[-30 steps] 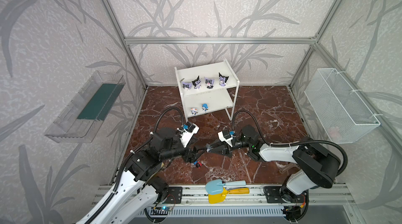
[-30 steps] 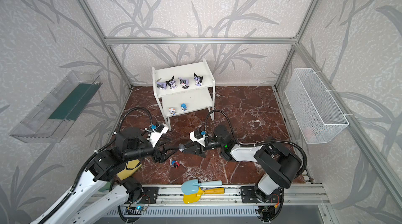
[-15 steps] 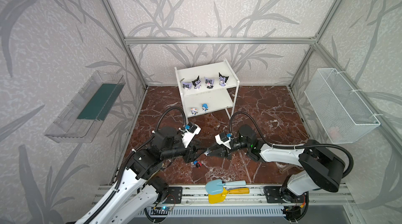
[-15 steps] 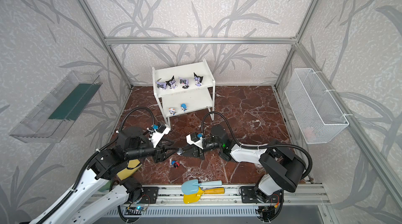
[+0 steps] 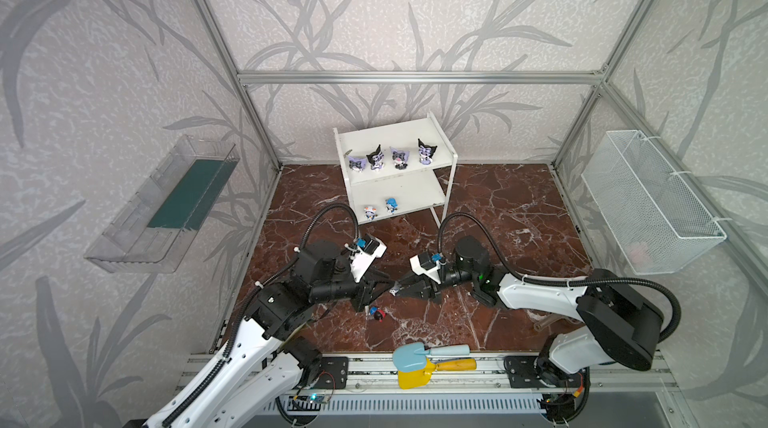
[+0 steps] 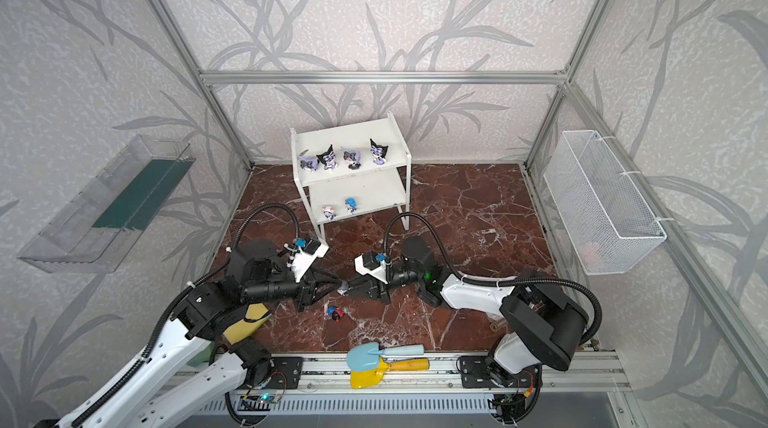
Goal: Place and organize the plastic toys onto the shelf
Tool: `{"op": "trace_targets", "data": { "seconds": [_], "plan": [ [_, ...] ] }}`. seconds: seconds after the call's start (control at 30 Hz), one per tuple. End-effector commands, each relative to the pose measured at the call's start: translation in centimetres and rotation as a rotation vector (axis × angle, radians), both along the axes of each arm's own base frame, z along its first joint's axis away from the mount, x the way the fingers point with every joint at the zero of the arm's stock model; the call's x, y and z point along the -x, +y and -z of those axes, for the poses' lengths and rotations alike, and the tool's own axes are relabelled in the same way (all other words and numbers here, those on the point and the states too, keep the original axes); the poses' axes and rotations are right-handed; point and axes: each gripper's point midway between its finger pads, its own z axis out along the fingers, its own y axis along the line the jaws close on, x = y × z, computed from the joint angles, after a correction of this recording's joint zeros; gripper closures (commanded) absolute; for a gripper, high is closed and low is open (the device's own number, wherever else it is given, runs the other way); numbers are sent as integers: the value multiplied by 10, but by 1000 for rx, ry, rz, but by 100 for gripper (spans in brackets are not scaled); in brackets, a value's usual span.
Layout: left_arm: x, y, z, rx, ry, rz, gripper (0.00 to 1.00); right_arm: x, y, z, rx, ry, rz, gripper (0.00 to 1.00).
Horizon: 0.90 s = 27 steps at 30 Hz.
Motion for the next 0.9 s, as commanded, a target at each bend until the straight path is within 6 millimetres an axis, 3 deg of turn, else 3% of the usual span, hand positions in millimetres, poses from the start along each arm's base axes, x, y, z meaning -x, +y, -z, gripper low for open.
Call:
{"op": "trace_targets", "data": {
  "seconds": [0.0, 0.37, 0.53, 0.67, 0.87],
  "plan": [
    [-1, -3, -15, 26, -38, 15, 82, 1, 3, -24, -52, -53, -3, 81],
    [-2, -3, -14, 15, -32, 14, 100, -1, 10, -26, -52, -72, 46, 79],
    [-3, -4, -14, 10, -25, 14, 100, -5, 15, -24, -38, -92, 93, 79],
    [-6, -4, -11, -1, -19, 5, 89, -7, 19, -25, -30, -127, 129, 79],
    [-7, -4, -9, -8, -14, 5, 93, -9, 19, -24, -26, -131, 155, 79]
  ]
}}
